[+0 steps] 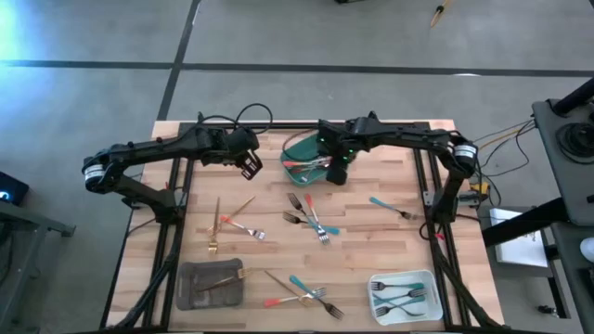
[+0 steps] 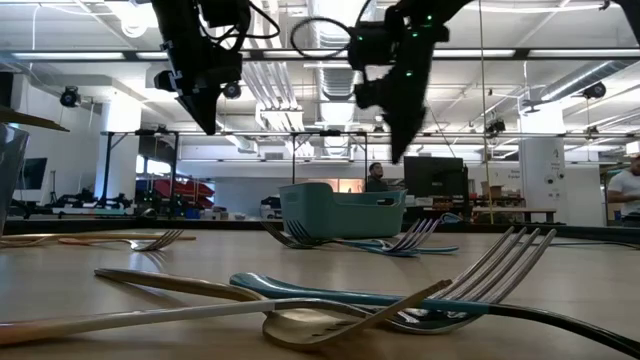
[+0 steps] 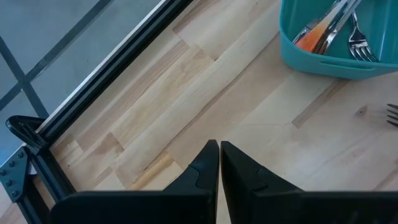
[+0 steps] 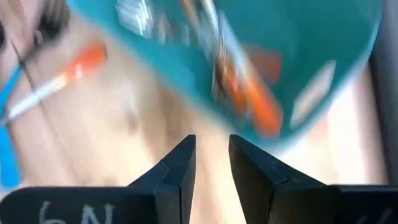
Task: Sort silverware by color (type)
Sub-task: Put the blue fork into the white bin
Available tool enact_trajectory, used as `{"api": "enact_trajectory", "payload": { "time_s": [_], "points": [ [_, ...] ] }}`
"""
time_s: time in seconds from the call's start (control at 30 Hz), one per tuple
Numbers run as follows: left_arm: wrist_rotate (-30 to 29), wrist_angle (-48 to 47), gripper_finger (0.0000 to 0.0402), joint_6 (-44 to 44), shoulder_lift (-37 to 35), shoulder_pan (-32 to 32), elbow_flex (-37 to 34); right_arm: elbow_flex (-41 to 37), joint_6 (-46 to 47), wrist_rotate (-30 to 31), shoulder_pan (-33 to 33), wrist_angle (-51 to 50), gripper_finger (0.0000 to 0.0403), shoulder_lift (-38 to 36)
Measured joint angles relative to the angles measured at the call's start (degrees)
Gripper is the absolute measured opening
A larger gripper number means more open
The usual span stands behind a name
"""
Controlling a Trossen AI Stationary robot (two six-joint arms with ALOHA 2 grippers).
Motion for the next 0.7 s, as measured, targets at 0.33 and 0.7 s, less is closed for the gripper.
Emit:
{"api": "enact_trajectory", "payload": {
  "time_s": [0.33,0.7],
  "points": [
    [-0.11,0.02,0.0,3.34,0.0,0.0,0.0,-9.13,16.32,0.01,4.38,-14.26,0.0094,-5.25],
    [-0.11,0.21,0.0,4.36,0.0,0.0,0.0,-23.89,20.75,-3.15,9.42,-13.94,0.0113,-10.39]
  ]
}}
